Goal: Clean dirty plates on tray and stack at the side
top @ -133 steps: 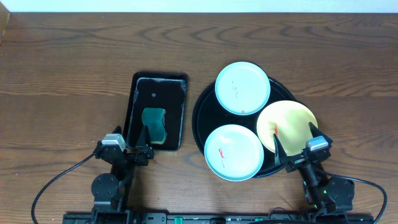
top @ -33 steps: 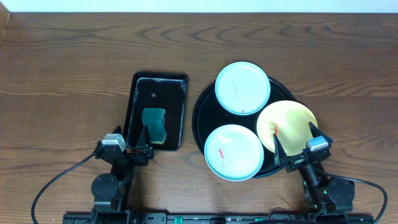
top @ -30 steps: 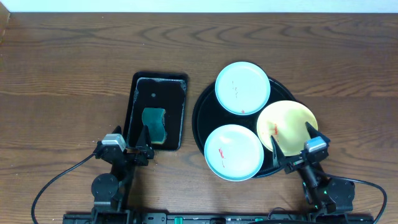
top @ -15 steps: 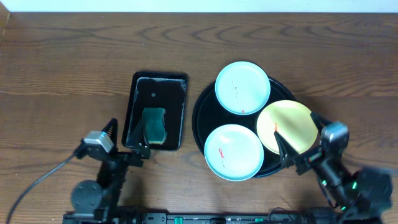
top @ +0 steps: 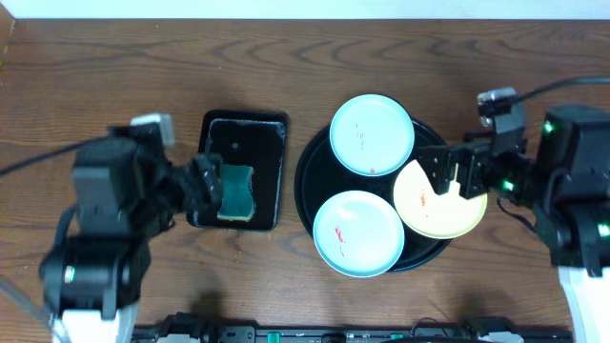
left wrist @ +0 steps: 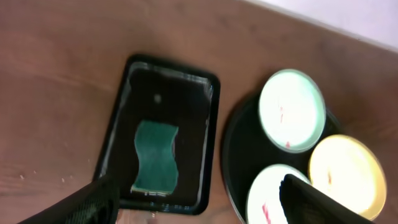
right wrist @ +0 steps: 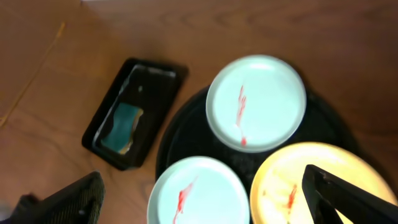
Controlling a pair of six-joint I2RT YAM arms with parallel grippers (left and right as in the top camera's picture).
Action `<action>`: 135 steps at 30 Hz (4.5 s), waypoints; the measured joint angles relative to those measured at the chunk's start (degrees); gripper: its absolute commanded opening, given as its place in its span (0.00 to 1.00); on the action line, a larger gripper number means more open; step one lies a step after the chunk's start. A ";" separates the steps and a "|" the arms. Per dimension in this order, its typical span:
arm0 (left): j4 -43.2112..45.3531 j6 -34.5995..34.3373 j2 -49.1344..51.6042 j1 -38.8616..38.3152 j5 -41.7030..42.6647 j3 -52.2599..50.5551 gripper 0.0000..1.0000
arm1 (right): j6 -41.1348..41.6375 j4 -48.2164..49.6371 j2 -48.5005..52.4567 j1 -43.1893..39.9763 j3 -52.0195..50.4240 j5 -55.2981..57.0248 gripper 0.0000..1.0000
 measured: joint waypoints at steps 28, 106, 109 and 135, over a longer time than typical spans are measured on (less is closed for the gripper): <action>6.01 -4.61 54.07 -2.89 -2.95 -2.71 0.08 | 0.98 -9.42 8.50 7.15 -6.78 -1.18 0.75; 12.63 -1.29 42.16 -3.34 -1.18 -14.62 0.07 | 13.46 18.27 14.23 14.67 -28.61 20.59 0.38; 5.81 -1.27 42.75 -3.45 -1.55 -10.45 0.07 | 13.40 18.36 16.68 14.58 -28.59 20.74 0.38; 9.25 -10.58 40.79 -26.38 6.23 4.96 0.07 | 21.09 29.18 30.93 13.70 -27.69 18.62 0.01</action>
